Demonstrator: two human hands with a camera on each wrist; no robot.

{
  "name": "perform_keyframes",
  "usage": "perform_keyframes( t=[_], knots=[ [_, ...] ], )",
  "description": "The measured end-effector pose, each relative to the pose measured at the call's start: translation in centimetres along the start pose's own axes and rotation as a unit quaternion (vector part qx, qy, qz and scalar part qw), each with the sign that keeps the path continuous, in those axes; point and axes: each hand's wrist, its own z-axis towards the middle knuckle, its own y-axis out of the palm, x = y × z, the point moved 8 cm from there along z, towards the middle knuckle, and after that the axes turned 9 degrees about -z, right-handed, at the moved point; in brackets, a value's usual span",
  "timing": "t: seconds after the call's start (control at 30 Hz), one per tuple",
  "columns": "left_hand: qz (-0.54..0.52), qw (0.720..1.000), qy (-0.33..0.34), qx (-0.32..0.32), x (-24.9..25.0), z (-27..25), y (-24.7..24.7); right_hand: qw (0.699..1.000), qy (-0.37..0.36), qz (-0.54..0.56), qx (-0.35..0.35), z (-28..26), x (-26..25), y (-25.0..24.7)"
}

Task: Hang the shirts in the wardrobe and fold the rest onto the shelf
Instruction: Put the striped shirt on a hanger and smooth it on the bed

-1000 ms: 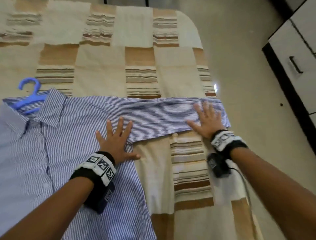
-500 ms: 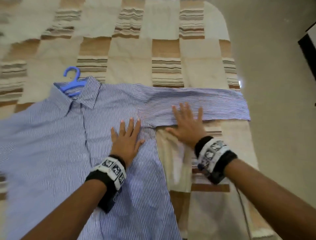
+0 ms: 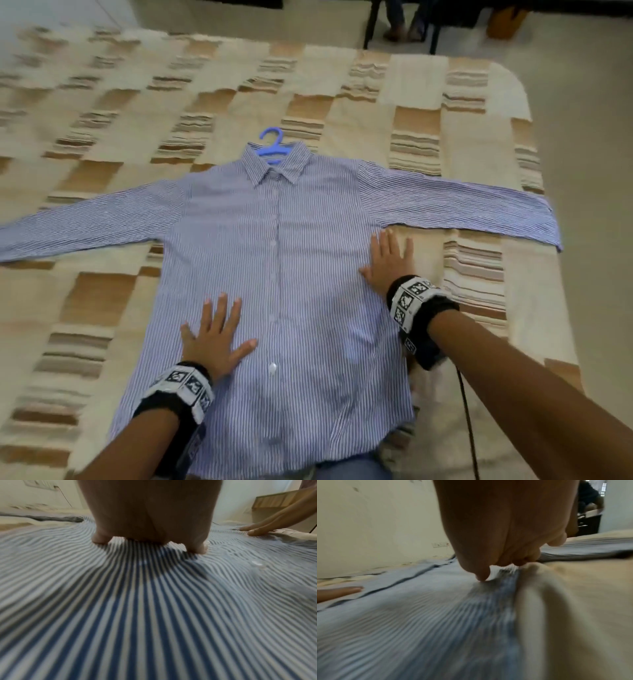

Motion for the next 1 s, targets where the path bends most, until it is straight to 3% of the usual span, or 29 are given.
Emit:
perform_keyframes(
  t=[0.1,0.17,0.23,0.37,0.47,0.57,0.67,0.7,0.8,0.83,0.87,0.93,1.0],
  knots=[
    [-0.020,0.999,-0.022,-0.019,-0.5,-2.7,1.5,0.991,-0.121,-0.020,0.046,-4.5,-7.7,-0.4],
    [-0.032,0.999,-0.026,-0.026,-1.1,-4.7,3.0,0.983,-0.179,-0.016,-0.021,-8.1,-11.0,2.5],
    [-0.030,0.999,-0.019,-0.027,-1.8,-6.0,4.0,0.986,-0.157,0.002,-0.047,-10.1,-10.0,5.0],
    [-0.043,0.997,-0.023,-0.057,-3.9,-8.2,5.5,0.995,-0.057,0.012,-0.084,-13.9,-3.4,8.1],
    [-0.038,0.996,-0.014,-0.078,-4.9,-8.3,5.7,0.993,0.012,-0.027,-0.115,-15.8,0.1,8.9],
    [-0.029,0.994,-0.007,-0.109,-4.8,-8.6,4.7,0.995,-0.023,-0.075,-0.059,-16.8,-1.9,6.3],
    [-0.013,0.993,0.004,-0.115,-5.0,-9.0,4.9,0.991,-0.134,0.004,0.004,-18.8,-5.9,4.4],
    [-0.008,0.994,0.008,-0.113,-5.2,-9.1,5.3,0.989,-0.142,0.047,0.018,-19.5,-6.4,4.2],
    [-0.009,0.995,0.013,-0.101,-5.7,-9.0,6.2,0.962,-0.011,0.247,0.115,-20.4,-2.7,3.6],
    [-0.012,0.995,0.011,-0.096,-5.8,-8.9,6.3,0.953,0.036,0.281,0.110,-20.3,-1.2,4.0],
    [-0.016,0.995,0.008,-0.093,-5.8,-8.8,6.5,0.950,0.065,0.299,0.059,-19.9,-0.2,5.4],
    [-0.020,0.997,-0.001,-0.079,-5.6,-8.7,6.5,0.940,0.076,0.327,-0.059,-19.7,0.2,7.9],
    [-0.025,0.998,-0.012,-0.053,-5.1,-8.8,6.5,0.932,0.068,0.344,-0.095,-19.7,-0.4,9.0]
  ],
)
